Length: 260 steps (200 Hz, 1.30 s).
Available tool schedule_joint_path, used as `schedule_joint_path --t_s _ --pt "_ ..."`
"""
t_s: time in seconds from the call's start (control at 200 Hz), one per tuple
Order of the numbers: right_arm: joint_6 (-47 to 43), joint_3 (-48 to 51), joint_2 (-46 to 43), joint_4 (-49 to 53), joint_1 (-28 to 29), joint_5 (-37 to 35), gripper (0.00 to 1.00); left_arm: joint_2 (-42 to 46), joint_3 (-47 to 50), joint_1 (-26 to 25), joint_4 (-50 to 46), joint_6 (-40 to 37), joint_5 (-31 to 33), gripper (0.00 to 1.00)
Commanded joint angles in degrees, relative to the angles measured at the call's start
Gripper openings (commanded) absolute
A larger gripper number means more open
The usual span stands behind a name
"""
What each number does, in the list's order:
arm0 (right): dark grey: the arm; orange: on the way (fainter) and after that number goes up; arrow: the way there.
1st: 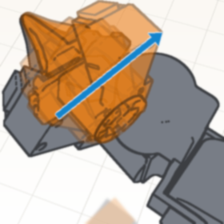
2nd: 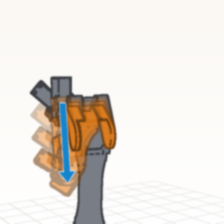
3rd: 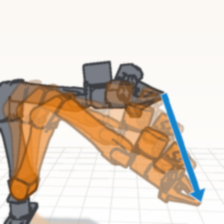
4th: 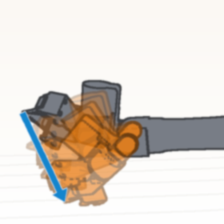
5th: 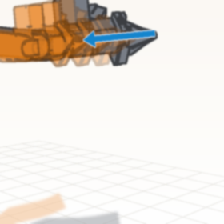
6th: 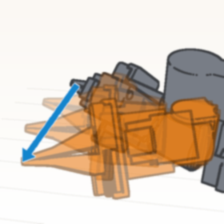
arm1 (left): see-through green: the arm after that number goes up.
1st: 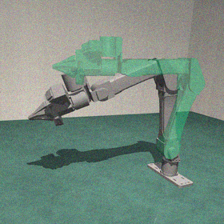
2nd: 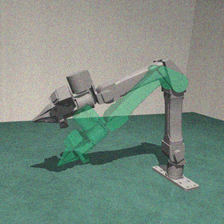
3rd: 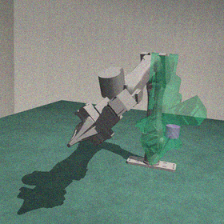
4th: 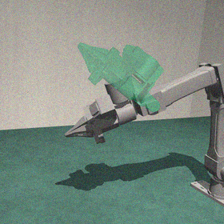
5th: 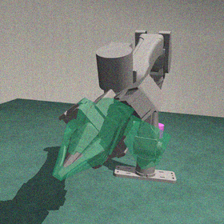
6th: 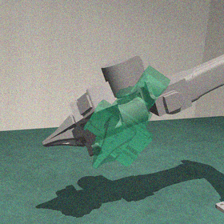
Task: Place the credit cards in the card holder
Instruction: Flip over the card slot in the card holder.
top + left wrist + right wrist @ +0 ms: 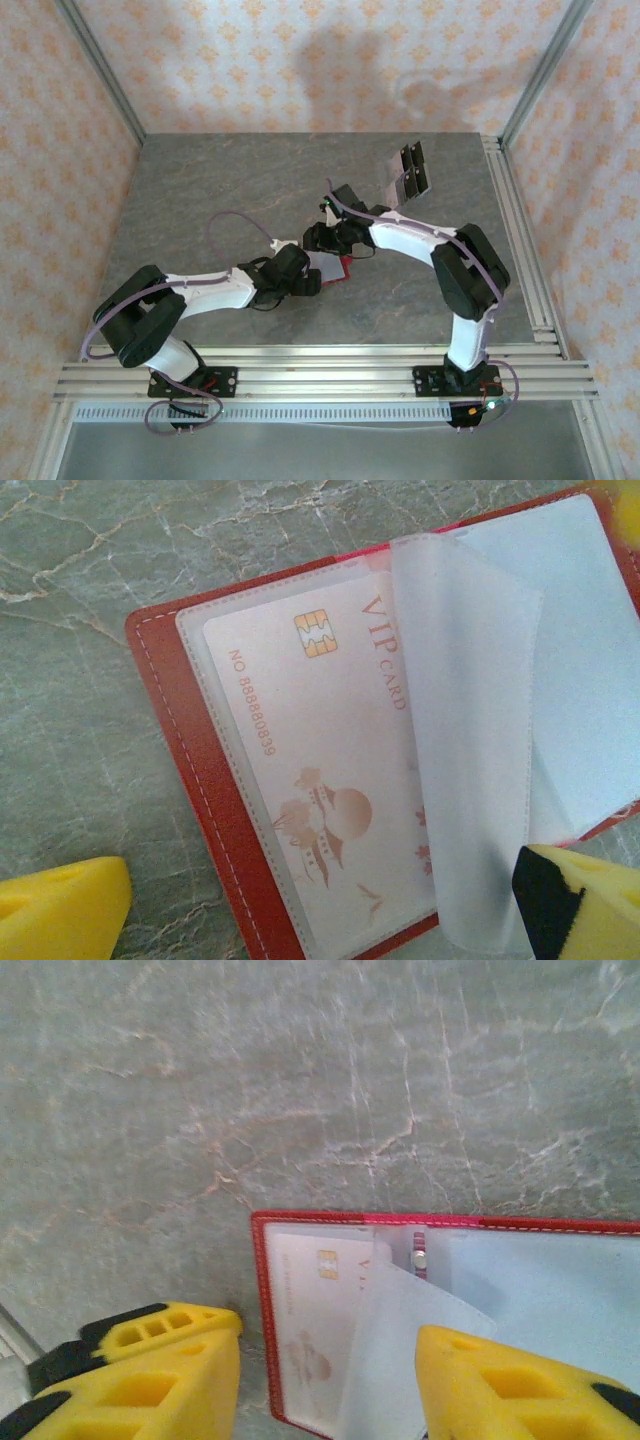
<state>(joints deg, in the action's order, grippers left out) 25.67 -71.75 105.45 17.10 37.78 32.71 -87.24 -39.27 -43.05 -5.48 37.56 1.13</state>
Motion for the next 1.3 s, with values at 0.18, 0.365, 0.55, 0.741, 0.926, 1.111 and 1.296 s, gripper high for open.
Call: schedule_joint_path --t_s 0.18,0.365,0.55,0.741,0.926,1.111,1.296 --pt "3.2 5.6 -1.0 -2.2 -1.0 -1.3 0.51 1.9 1.0 -0.4 0.0 0.7 2.2 1.00" --pt "5.0 7.1 0.6 -5.3 -0.9 1.1 0.52 2.5 1.0 -0.4 -0.2 0.7 2.3 1.00" --pt "6.9 7.5 2.3 -9.0 -0.8 4.6 0.52 2.7 1.1 -0.4 -0.4 0.6 2.2 1.00" --pt "8.3 6.7 2.9 -11.0 0.0 7.2 0.52 3.6 1.2 -0.4 -0.7 0.5 2.3 1.00" --pt "9.9 5.3 2.7 -11.6 2.4 7.9 0.52 11.8 2.0 -0.4 -4.3 1.0 4.4 1.00" --pt "11.6 4.0 4.8 -13.0 4.3 8.0 0.52 21.5 3.6 -0.3 -9.8 2.5 9.7 1.00" --pt "12.4 1.9 9.3 -12.7 5.1 8.6 0.52 27.0 4.4 -0.3 -14.0 4.4 14.0 1.00"
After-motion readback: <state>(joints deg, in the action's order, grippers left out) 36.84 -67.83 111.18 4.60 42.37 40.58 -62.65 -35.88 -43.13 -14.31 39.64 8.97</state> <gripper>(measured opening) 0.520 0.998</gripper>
